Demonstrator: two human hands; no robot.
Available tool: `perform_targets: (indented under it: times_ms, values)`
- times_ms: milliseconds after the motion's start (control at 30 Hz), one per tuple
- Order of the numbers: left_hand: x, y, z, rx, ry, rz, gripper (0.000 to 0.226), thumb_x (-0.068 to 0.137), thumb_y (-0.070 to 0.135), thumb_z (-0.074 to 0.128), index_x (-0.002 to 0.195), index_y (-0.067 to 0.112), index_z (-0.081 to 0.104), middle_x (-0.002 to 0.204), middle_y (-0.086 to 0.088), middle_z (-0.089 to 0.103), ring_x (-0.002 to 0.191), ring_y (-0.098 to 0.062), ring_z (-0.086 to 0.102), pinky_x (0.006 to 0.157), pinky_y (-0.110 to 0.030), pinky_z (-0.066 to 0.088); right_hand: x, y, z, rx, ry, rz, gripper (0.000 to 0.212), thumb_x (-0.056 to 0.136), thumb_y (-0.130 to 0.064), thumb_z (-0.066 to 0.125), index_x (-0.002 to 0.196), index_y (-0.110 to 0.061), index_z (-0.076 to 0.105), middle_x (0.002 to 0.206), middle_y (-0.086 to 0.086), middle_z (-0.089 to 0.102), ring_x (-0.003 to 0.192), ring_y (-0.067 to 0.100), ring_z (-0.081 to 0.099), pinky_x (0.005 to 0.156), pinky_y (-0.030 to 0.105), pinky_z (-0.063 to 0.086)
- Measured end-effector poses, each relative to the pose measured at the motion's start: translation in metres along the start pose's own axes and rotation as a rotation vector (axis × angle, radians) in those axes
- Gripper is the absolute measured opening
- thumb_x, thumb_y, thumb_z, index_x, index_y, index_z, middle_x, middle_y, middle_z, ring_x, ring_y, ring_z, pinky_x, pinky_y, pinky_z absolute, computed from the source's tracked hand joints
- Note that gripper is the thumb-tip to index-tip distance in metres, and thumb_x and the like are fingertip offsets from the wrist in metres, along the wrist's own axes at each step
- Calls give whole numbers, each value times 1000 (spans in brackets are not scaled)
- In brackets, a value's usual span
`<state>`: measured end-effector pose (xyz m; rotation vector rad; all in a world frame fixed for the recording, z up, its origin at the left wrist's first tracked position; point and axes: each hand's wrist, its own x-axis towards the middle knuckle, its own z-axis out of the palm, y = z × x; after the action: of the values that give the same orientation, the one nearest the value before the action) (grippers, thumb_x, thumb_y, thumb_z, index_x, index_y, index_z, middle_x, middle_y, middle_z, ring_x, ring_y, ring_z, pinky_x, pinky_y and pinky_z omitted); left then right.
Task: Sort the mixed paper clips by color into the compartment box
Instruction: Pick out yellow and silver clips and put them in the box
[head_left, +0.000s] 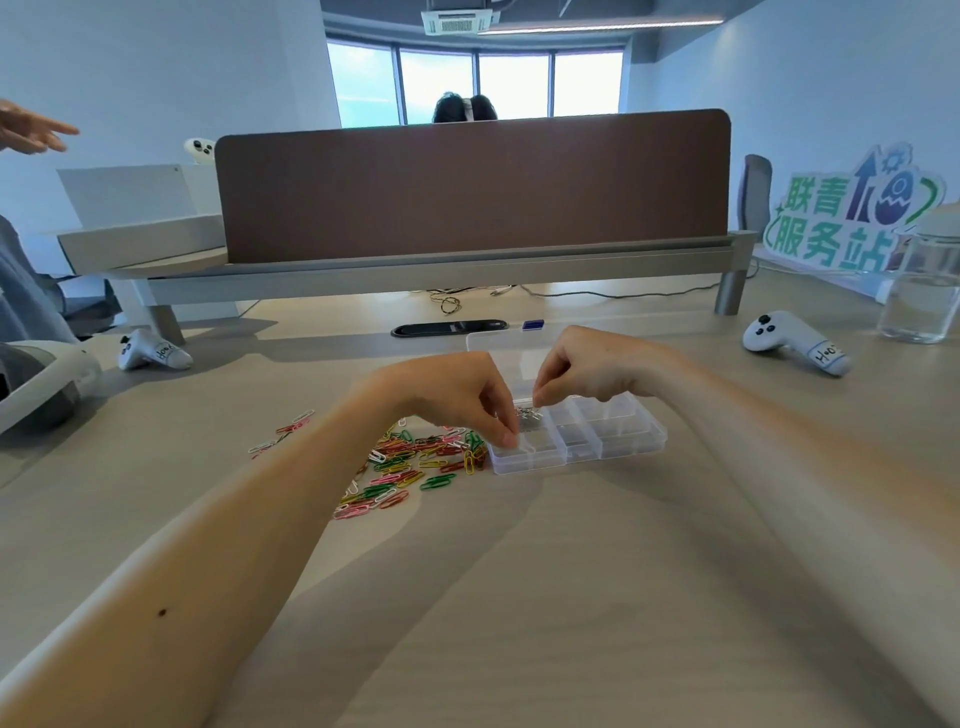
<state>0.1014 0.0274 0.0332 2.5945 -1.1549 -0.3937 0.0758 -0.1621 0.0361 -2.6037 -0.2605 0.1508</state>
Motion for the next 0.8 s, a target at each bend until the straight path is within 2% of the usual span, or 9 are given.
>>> perform_targets:
  times_ms: [133,200,333,433,500,667,800]
  values:
    - [-3,1,-1,30,59,0,15,83,31,71,96,23,75,83,12,69,70,-6,57,70,-20,48,-1,-6,3,-13,-12,-12,9,89,-27,68,90,-22,75,74,-9,64,64,13,43,52,22,38]
    - [-8,-3,-7,39,98,-14,15,84,31,70,97,24,75,83,12,69,71,-6,59,67,-17,47,1,-9,6,-10,-26,-19,8,89,-28,68,90,-23,75,72,-7,62,63,13,44,52,22,39]
    - [-24,-21,-18,41,123,-67,11,85,26,70,94,20,74,81,12,70,72,-4,64,71,-15,49,4,-16,10,1,-23,-72,7,87,-30,69,87,-24,74,77,0,66,62,14,48,51,23,41]
    - [-38,-40,-21,86,108,-162,13,83,28,71,92,19,75,84,9,72,75,-5,65,77,-22,52,7,-31,19,-29,-34,-139,6,87,-29,70,88,-24,73,82,-8,70,70,11,59,59,23,48]
    - [-46,-50,-21,127,87,-222,16,82,32,72,92,20,75,85,9,72,76,-8,65,73,-23,53,11,-42,28,-92,-77,-181,6,85,-29,73,88,-24,74,82,-12,69,77,7,63,65,22,51]
    - [-60,-63,-11,103,114,-247,15,82,34,71,92,23,76,85,11,71,80,-7,63,71,-19,47,14,-51,30,-209,-143,-208,11,79,-34,78,81,-25,74,76,-9,69,72,9,63,62,24,51]
    - [-67,-70,-10,102,136,-273,12,82,33,72,91,25,74,86,12,69,81,-6,62,70,-19,44,9,-50,25,-207,-190,-187,10,83,-33,74,75,-29,69,74,-10,68,70,10,61,62,23,49]
